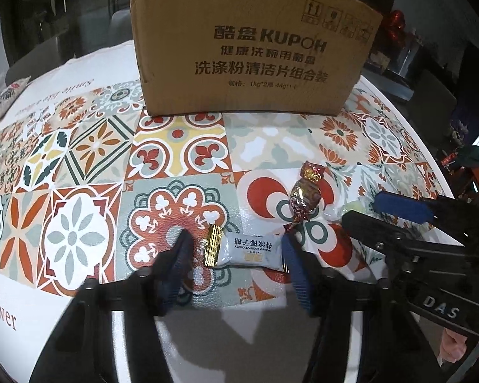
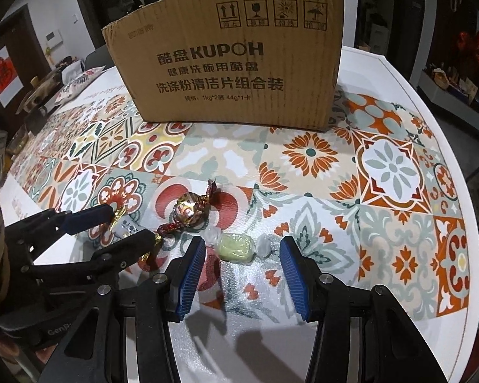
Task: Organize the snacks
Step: 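Grasp the white bar with the left tool while the right tool grasps the pale green candy, then carry both items over the box and open both tools to drop them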
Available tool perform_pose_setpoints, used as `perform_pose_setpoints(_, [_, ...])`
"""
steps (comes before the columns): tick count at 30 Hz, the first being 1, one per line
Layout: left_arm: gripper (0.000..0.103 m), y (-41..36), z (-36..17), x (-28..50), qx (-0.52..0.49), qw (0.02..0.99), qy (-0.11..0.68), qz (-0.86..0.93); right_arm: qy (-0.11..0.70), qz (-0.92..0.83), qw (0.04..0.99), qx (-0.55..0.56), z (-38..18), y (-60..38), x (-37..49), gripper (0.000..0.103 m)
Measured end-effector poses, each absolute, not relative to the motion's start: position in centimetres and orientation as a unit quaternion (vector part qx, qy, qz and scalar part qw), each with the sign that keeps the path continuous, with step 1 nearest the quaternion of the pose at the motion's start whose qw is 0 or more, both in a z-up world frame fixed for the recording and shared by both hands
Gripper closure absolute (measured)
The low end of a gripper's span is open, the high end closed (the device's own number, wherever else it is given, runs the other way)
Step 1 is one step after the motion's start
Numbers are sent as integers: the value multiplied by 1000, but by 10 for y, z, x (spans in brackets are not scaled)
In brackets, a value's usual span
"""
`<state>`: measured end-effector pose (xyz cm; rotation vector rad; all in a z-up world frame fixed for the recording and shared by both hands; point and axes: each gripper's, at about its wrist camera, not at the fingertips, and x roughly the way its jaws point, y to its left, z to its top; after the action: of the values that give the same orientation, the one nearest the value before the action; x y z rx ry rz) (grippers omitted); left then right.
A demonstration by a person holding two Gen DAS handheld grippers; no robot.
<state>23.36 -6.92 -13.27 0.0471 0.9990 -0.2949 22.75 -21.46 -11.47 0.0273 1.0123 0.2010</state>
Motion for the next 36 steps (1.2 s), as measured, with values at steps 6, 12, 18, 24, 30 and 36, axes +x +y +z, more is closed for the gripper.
perform_pose_setpoints(6, [72,-66,-132,234,8,866,477,-152,486,96,868,14,-122,-209,230,53])
perform_pose_setpoints(12, [76,-61,-131,235,-15,862,483,-155,484,94,870,4,-122,-206,228,73])
perform_pose_setpoints(18, [78,-58,-127,231,-20,862,482,-155,488,93,868,23,-122,-208,226,73])
perform_pose_setpoints(24, [84,-56,-116,224,-24,867,471,-159,476,94,874,25,-110,-209,218,73])
perform_pose_setpoints(30, [91,-54,-101,217,-25,875,455,-164,455,95,885,25,-90,-208,209,73])
perform_pose_setpoints(36, [91,-53,-87,209,-27,883,437,-168,436,99,894,21,-72,-205,200,73])
